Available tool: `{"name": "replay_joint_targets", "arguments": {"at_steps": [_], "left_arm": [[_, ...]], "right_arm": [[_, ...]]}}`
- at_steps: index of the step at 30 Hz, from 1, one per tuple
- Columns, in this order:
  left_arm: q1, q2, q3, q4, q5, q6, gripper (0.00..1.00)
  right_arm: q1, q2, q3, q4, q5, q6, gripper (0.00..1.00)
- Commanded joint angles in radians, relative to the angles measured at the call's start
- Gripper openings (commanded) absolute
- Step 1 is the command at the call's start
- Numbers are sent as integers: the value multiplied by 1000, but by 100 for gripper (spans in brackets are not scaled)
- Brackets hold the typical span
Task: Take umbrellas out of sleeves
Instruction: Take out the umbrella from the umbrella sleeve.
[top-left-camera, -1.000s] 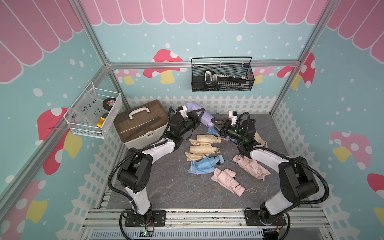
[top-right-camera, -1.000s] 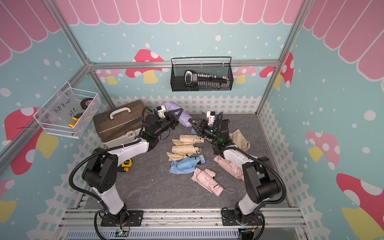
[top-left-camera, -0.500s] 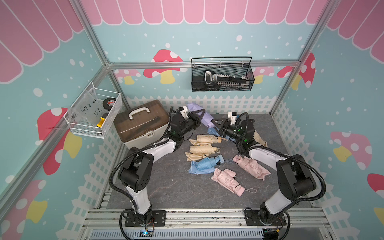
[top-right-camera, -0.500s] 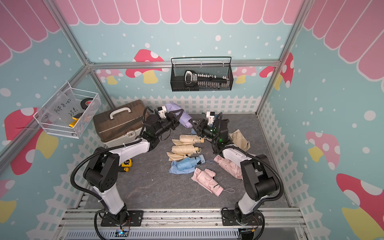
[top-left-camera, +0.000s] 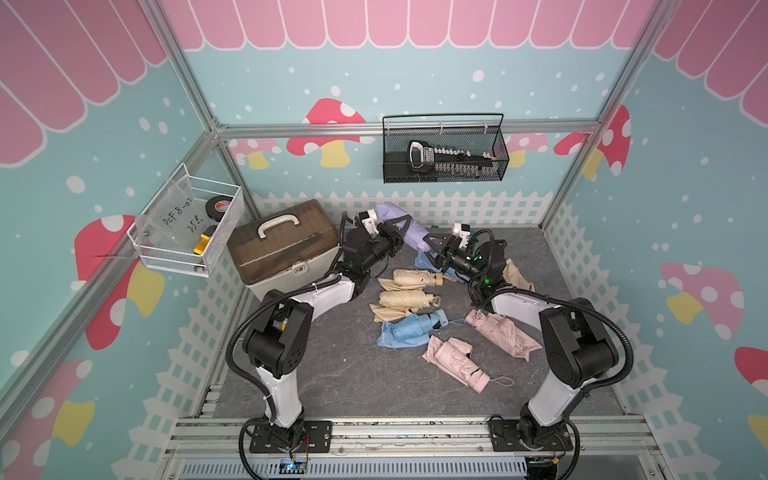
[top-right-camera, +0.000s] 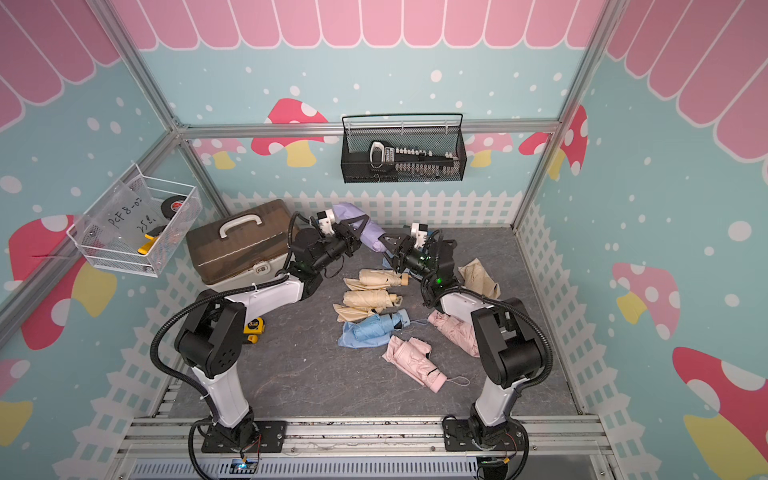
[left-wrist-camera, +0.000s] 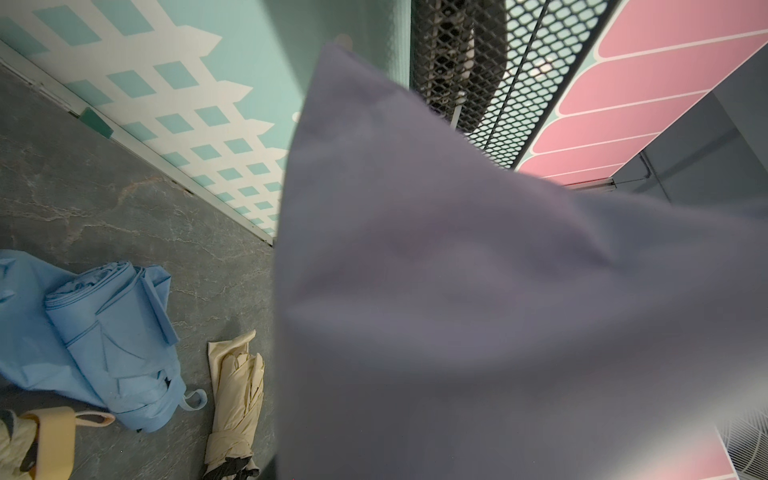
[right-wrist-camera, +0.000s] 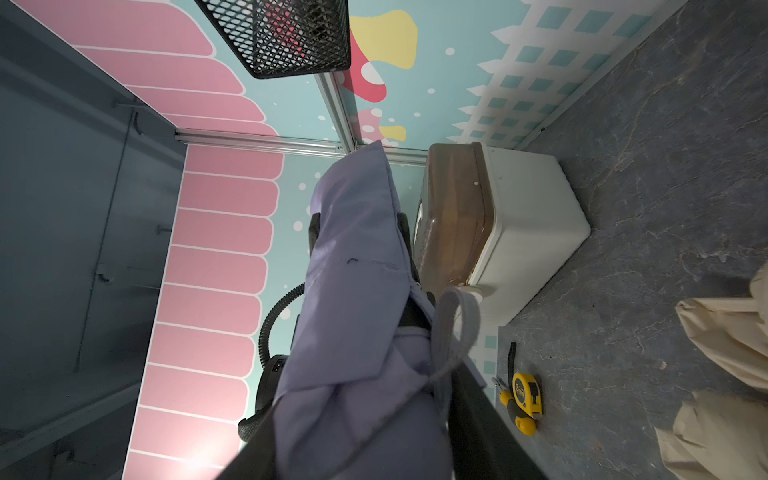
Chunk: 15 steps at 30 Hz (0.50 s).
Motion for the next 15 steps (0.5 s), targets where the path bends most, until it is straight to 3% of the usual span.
{"name": "replay_joint_targets", "arguments": {"at_steps": [1, 7, 10, 15], "left_arm": [[-34, -2, 53, 104, 73, -14, 17], [-39, 9, 64, 78, 95, -14, 19], [-35, 2, 53, 59, 99, -10, 27], [-15, -19, 19, 15, 124, -1, 57]], "right_arm": [[17, -3, 24, -14, -33, 30, 41], [17, 8, 35, -10, -45, 30, 22], [14, 13, 31, 7, -50, 25, 17], [0, 16, 23, 40, -70, 15, 15]]}}
